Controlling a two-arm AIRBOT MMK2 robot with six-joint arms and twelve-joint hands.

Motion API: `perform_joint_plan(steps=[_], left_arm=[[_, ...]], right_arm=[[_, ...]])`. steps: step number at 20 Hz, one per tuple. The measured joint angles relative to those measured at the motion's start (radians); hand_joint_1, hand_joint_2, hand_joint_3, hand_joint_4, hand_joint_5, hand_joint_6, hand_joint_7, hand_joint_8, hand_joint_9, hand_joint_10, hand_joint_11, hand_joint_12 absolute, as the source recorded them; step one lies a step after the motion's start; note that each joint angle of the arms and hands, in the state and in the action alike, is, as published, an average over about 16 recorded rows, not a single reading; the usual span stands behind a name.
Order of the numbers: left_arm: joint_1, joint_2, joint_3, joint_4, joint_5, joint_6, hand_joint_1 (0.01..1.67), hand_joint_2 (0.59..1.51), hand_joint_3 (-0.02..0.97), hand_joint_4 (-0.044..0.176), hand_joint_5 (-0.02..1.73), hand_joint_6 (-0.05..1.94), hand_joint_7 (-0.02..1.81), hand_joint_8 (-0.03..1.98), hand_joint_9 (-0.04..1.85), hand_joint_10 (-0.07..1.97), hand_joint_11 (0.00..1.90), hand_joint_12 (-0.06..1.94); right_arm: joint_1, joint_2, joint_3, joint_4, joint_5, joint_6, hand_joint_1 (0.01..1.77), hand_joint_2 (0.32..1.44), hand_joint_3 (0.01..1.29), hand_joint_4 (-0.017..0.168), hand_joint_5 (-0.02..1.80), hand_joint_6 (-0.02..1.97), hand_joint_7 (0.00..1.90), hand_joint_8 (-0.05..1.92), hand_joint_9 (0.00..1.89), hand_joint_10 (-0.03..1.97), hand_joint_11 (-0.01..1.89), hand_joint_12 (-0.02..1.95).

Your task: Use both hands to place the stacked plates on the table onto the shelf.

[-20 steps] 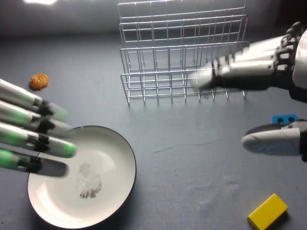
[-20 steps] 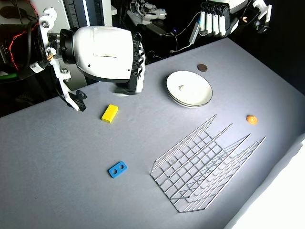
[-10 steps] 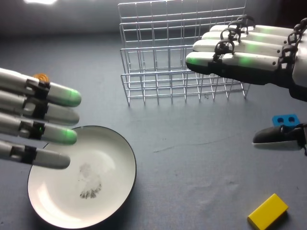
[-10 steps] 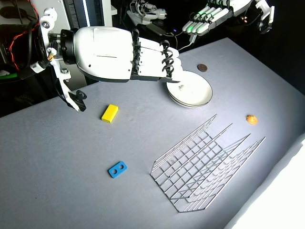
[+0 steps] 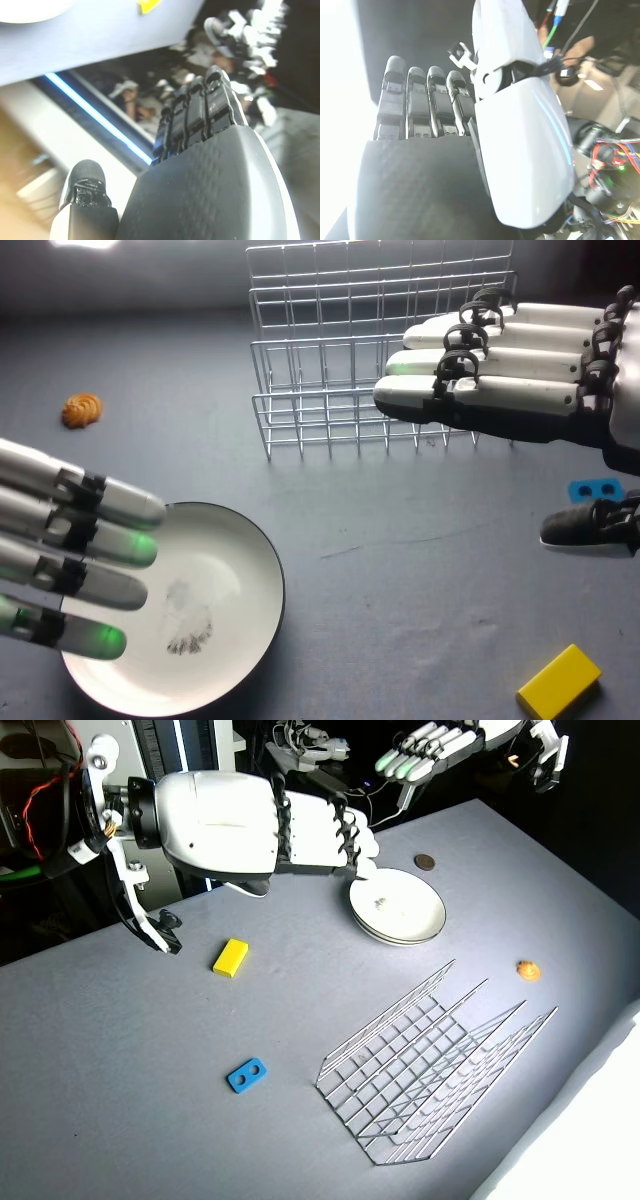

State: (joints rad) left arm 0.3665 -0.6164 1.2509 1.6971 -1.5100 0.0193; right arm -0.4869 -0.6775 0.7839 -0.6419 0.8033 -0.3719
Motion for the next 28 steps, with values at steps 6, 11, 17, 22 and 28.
perform_joint_plan(steps=[6,11,17,22,28], left_arm=[[0.08,-0.009,0.004,0.035,0.037,-0.003,0.02,1.16,0.038,0.0,0.08,0.01,0.04,0.01,0.02,0.01,0.02,-0.01],[0.199,-0.023,0.007,0.019,0.117,0.008,0.02,1.16,0.032,0.0,0.07,0.01,0.03,0.01,0.02,0.01,0.02,-0.01],[0.359,-0.046,0.008,-0.028,0.242,0.022,0.02,1.158,0.025,0.0,0.07,0.01,0.03,0.01,0.02,0.01,0.02,-0.01],[0.452,-0.069,0.009,-0.066,0.341,0.028,0.02,1.158,0.018,0.0,0.05,0.01,0.02,0.01,0.02,0.01,0.02,-0.01],[0.517,-0.098,0.015,-0.111,0.45,0.029,0.03,1.159,0.01,-0.001,0.04,0.01,0.02,0.01,0.02,0.01,0.02,-0.01]], right_arm=[[0.016,-0.023,0.007,-0.056,-0.007,0.0,1.31,0.92,0.01,-0.001,0.04,0.02,0.03,0.01,0.02,0.01,0.02,0.19],[0.032,-0.045,0.013,-0.083,-0.023,0.0,1.27,0.9,0.01,0.0,0.02,0.02,0.02,0.01,0.02,0.01,0.02,0.21],[0.042,-0.063,0.022,-0.091,-0.036,-0.001,1.26,0.9,0.01,0.001,0.01,0.02,0.02,0.01,0.02,0.01,0.02,0.26],[0.049,-0.071,0.029,-0.093,-0.043,-0.006,1.29,0.91,0.01,0.002,0.01,0.02,0.02,0.01,0.02,0.01,0.02,0.23],[0.056,-0.083,0.035,-0.093,-0.057,-0.014,1.34,0.9,0.01,0.002,0.02,0.02,0.02,0.01,0.02,0.01,0.02,0.25]])
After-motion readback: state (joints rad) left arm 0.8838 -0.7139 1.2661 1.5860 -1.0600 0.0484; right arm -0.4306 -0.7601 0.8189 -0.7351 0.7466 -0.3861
